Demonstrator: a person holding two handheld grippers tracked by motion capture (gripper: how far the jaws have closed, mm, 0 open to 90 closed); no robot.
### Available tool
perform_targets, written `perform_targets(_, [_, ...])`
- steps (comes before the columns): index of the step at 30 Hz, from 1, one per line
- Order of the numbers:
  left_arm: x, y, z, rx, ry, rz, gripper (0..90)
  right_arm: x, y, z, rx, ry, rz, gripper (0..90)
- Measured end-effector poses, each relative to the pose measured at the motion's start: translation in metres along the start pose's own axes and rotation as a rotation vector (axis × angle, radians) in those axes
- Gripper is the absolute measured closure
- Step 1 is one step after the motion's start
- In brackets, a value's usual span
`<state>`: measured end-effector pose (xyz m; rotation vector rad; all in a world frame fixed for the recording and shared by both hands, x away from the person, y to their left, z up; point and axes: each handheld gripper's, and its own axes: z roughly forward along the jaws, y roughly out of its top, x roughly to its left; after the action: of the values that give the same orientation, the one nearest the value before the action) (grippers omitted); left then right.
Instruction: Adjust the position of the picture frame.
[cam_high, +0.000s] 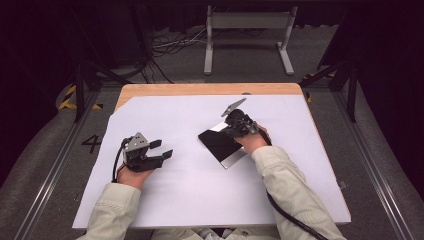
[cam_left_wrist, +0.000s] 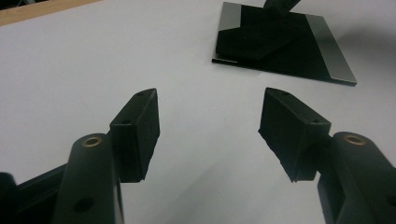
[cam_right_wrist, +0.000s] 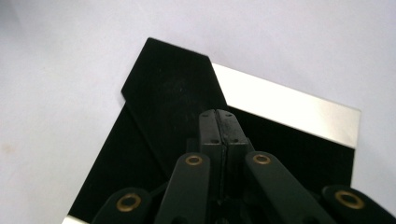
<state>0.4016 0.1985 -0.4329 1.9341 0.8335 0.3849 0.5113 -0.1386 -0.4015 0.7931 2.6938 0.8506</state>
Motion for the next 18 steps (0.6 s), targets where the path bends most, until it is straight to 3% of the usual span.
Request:
perform_targets(9, [0.000,-0.001,0.001,0.002,-0.006,-0.017,38.3,-0.013,0.009,0.021,0.018,-0.015,0.070,90.0])
perform_targets(18, [-0.001,-0.001,0.003,0.005,-0.008,-0.006,38.2,-0.020,0.005,0.024,0.014,-0.008,0.123,90.0])
